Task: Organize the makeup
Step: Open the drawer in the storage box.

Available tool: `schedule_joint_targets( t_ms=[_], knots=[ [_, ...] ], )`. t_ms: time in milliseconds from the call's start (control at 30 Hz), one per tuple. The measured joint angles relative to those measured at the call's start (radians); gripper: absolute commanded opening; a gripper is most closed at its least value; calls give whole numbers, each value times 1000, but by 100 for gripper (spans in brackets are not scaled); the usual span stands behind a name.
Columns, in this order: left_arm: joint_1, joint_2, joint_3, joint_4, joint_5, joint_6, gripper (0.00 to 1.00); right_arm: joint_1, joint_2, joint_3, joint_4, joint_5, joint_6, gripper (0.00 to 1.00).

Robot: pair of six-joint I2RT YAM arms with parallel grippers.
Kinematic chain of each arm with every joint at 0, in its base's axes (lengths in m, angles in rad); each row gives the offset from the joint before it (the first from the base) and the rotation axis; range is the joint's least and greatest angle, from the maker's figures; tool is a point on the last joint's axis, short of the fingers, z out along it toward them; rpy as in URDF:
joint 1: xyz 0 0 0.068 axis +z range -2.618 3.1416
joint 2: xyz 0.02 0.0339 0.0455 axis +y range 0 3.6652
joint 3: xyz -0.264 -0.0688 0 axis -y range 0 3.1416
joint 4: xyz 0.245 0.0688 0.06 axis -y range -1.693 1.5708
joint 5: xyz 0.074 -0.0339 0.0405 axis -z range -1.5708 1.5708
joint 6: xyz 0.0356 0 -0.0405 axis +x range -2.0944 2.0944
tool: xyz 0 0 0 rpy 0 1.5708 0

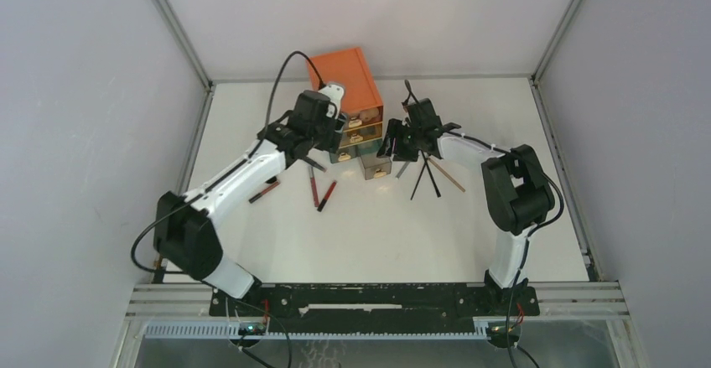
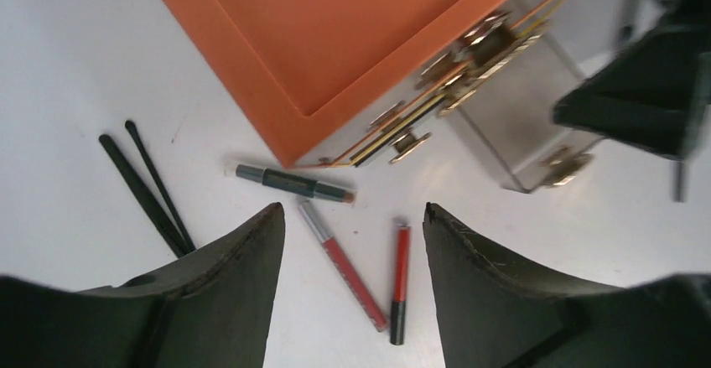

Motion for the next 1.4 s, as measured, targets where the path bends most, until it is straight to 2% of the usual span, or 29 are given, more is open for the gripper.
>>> schedule_joint_targets(
  t_ms=[200,367,833,1167,1400],
  knots=[
    [2,140,57,-35,-93,17,64,4,7,0,-9,-4,-5,62],
    [18,183,151,-35,-129,18,64,20,7,0,-56,-2,-37,62],
    [34,283,280,-150,-78,17,65,44,-3,0,-71,23,-98,58],
    [41,303,302,-163,-74,15,66,53,-26,-6,-185,-5,-140,57],
    [47,303,303,-164,-56,-1,69,45,-69,-28,-198,8,-139,66]
  ],
)
